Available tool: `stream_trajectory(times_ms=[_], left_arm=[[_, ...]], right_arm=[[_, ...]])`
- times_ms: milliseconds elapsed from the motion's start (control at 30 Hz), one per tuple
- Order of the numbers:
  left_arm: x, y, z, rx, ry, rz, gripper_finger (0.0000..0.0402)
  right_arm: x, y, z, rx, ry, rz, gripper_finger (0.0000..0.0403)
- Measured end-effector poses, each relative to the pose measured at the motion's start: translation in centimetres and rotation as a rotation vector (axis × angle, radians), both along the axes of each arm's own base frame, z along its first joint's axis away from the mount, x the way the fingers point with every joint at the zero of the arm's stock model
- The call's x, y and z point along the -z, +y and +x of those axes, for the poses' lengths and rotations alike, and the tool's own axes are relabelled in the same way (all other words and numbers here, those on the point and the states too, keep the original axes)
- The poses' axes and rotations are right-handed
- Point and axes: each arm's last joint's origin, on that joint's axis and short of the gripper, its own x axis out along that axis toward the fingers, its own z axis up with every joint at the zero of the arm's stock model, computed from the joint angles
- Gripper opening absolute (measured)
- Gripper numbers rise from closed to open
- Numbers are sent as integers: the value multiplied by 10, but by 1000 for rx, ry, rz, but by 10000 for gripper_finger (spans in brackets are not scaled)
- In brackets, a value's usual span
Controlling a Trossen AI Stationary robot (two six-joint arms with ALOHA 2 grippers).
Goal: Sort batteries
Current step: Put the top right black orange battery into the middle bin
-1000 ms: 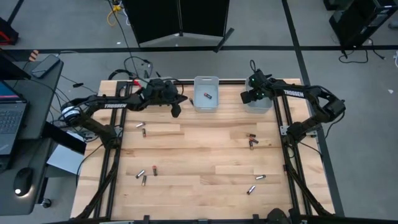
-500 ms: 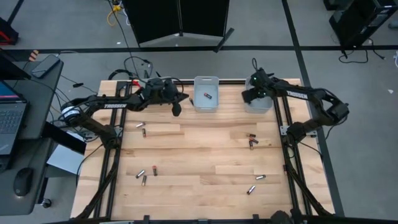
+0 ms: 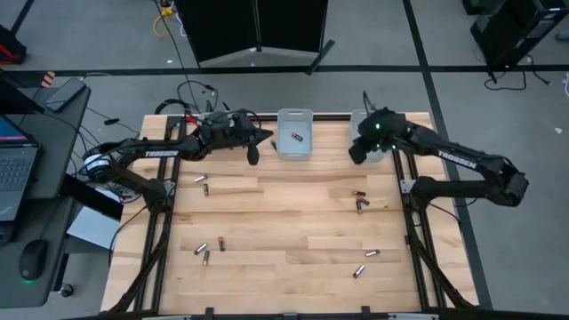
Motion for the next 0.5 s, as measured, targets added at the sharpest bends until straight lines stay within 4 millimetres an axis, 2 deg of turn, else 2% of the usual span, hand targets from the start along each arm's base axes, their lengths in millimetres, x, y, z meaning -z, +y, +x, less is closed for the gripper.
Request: stream_trajectory(times_ms=[233, 500], left_arm=[[0, -3, 2, 12, 2, 5, 5], [0, -3, 1, 11, 5, 1, 5]], right_arm=[[4, 34, 8, -156, 67, 91, 11], [12, 71, 10, -268, 162, 257, 72]])
